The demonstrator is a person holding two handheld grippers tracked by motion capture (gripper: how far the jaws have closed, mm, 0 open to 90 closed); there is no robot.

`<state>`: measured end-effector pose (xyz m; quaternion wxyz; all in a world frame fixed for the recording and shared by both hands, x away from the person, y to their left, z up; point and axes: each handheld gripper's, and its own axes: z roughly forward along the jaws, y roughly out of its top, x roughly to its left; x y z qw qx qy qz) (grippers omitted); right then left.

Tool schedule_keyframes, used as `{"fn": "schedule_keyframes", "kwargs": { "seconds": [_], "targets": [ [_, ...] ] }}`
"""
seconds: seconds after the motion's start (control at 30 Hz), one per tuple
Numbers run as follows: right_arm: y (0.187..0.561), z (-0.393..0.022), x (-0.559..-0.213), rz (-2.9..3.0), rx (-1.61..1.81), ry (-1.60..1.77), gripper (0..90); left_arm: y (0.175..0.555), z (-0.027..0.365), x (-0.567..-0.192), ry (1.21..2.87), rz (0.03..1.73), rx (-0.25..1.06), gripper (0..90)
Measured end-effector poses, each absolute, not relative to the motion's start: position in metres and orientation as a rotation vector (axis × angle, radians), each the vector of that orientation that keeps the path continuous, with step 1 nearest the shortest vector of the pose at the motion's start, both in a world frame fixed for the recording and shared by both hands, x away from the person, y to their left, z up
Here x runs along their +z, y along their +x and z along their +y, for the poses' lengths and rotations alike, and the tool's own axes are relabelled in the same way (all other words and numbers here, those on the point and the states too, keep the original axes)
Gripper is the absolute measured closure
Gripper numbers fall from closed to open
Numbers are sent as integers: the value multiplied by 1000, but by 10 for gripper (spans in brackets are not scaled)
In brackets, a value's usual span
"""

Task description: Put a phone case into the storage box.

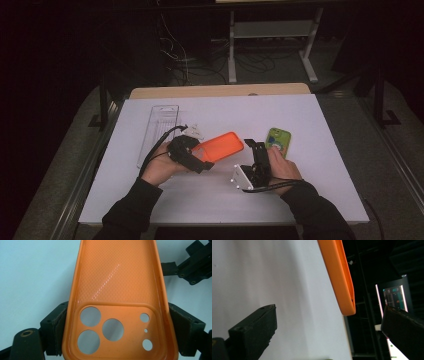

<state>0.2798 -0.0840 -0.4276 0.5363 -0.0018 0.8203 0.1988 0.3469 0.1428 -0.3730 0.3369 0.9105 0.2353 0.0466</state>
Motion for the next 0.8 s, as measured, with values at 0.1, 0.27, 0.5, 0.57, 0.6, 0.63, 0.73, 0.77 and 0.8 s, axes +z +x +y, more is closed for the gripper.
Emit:
{"fn": "schedule_keyframes", "kwargs": {
  "seconds": [0.1,0.27,0.5,0.57,0.6,0.63,0.73,0.77,0.8],
  "targets": [
    [278,-82,-432,1936,446,-26,1,347,142,-374,2374,610,122,160],
    [275,-78,-436,1901,405,-70,35,347,141,-374,2378,604,116,160],
    [272,-70,-435,1825,353,-165,156,346,138,-376,2384,595,114,160],
    [271,-68,-436,1800,359,-156,197,345,137,-376,2385,590,112,160],
    [270,-67,-436,1793,355,-162,217,345,137,-376,2387,585,112,160],
    [270,-66,-436,1793,350,-167,243,345,136,-376,2386,585,107,160],
    [268,-63,-437,1797,335,-175,298,345,135,-377,2397,571,109,160],
    [268,-62,-437,1790,331,-175,312,344,134,-377,2393,572,111,160],
    [268,-61,-439,1790,332,-171,330,344,134,-377,2394,572,110,160]
  ]
}}
